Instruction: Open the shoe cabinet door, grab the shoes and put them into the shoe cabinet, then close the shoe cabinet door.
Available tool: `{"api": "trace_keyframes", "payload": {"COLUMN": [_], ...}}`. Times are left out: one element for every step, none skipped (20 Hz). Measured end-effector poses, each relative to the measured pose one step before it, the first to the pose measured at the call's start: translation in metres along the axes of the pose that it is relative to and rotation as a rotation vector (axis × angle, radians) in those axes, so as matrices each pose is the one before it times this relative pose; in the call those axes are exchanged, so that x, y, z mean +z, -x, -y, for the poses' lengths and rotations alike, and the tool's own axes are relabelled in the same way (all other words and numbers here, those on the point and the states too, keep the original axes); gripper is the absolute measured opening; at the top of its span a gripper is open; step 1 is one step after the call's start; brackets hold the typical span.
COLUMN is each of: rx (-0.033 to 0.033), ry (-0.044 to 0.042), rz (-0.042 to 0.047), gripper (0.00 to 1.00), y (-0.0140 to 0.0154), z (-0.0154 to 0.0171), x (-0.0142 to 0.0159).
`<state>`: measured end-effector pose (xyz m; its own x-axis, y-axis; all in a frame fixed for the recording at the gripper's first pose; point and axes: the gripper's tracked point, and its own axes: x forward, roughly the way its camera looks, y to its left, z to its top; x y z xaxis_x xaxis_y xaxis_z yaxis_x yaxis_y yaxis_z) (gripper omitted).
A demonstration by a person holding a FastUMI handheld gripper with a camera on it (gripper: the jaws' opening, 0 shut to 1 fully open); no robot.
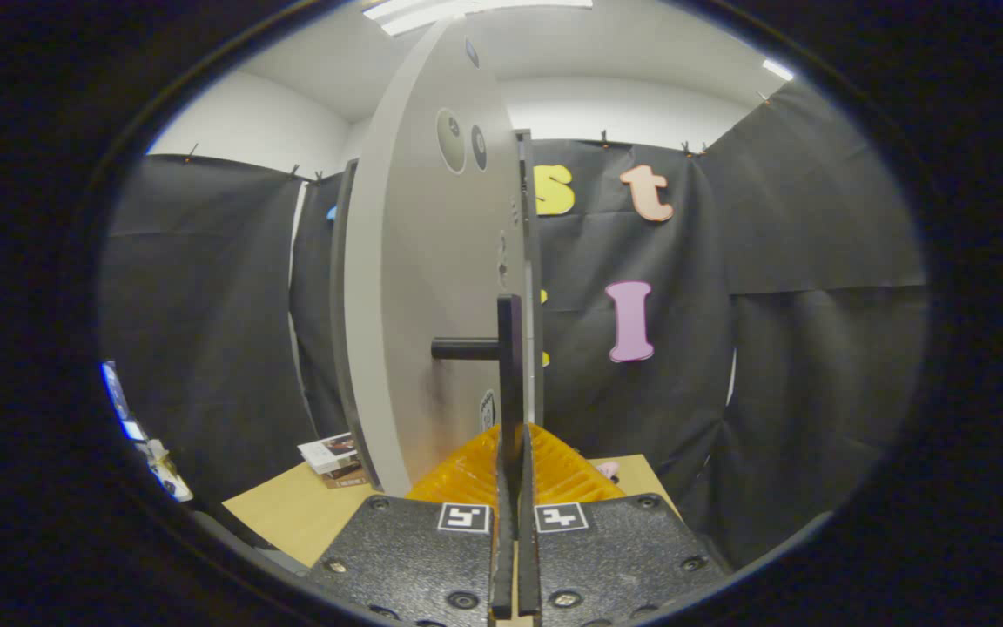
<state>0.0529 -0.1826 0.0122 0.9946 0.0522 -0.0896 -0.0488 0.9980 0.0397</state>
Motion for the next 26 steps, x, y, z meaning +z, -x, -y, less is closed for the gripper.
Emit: {"api": "trace_keyframes", "payload": {"rx": [0.01744,0.01283,0.00132,0.00296,0.00311,0.002,0.00013,-0.00562,-0.01127,-0.01983,-0.03059,-0.01495,-0.00907,-0.00569,-0.00952,-0.00824,-0.00147,-0.00933,-0.01094,-0.00744,-0.00047,0.00465,-0.00281,-0.00837,-0.00803,-0.00199], "ry": [-0.01811,-0.00763,0.00697,-0.00433,-0.00326,-0.00068,-0.00522,-0.00116,0.0107,0.00812,0.00775,-0.00423,-0.01249,-0.016,-0.01675,-0.01824,-0.00852,-0.01282,-0.00718,-0.00966,-0.00756,-0.00433,0.00194,0.00664,0.00703,0.00244], "rz": [-0.00371,0.00588,0.00039,0.00056,0.00253,0.00242,0.00312,-0.00355,-0.00681,-0.01433,-0.00624,0.00751,0.01448,0.00819,-0.00408,-0.00508,-0.00207,0.00729,0.00266,0.00238,0.00324,0.0068,0.01458,0.01025,0.00209,-0.00026], "gripper": [0.05,0.04,0.04,0.04,0.04,0.04,0.04,0.04,0.04,0.04,0.07,0.19,0.31,0.42,0.54,0.66,0.77,0.89,1.0,1.0,1.0,1.0,1.0,1.0,1.0,1.0], "y": [-0.00073,-0.0019,0.0009,0.00026,0.00063,0.00066,0.00036,0.00165,0.00258,0.00722,0.00888,0.00945,0.00935,0.00813,0.00941,0.00921,0.00774,0.00925,0.00555,0.00842,0.00595,0.00706,0.00592,0.00349,0.00304,0.0023], "z": [0.00182,0.00133,0.00351,0.00264,0.00068,0.00014,0.00127,0.00256,0.00409,0.00532,0.00923,0.00644,0.00349,0.0028,0.00471,0.00464,0.00182,0.00299,0.00215,0.00067,-0.00354,-0.00596,-0.00604,-0.00443,-0.0064,-0.01008], "x": [0.00104,-0.0024,0.00112,-0.00018,-0.0001,-0.0006,-0.00055,-0.00316,-0.00275,-0.00343,-0.00402,-0.0021,-0.00101,-0.00193,-0.00682,-0.00888,-0.00556,-0.00521,-0.00239,-0.00496,-0.00292,-0.0029,-0.00167,-0.00201,-0.00553,-0.00841]}}
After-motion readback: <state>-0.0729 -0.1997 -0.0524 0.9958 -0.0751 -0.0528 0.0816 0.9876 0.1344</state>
